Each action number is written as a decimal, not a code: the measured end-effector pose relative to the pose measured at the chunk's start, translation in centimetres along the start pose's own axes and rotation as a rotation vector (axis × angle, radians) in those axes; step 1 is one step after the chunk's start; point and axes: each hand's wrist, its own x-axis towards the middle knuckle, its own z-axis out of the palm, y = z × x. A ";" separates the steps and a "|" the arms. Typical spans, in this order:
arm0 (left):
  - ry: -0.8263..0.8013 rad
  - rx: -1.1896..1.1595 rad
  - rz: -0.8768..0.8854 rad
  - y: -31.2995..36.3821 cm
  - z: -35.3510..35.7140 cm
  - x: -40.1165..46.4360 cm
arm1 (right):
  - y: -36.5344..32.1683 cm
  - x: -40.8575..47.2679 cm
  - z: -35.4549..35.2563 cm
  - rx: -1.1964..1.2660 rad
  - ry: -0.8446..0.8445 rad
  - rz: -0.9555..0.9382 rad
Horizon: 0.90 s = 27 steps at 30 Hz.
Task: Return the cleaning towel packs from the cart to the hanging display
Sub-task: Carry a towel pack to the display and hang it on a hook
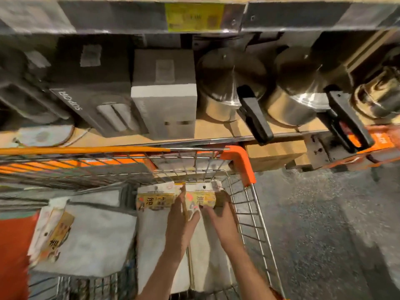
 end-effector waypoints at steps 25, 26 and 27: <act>-0.170 -0.336 -0.108 -2.9 -0.8 2.5 | 1.2 2.5 2.5 0.144 0.016 0.116; -0.175 -0.336 -0.106 -3.0 -0.8 2.5 | 1.1 2.5 2.5 0.148 0.006 0.115; -0.182 -0.334 -0.106 -3.1 -0.7 2.5 | 1.0 2.5 2.4 0.159 0.002 0.114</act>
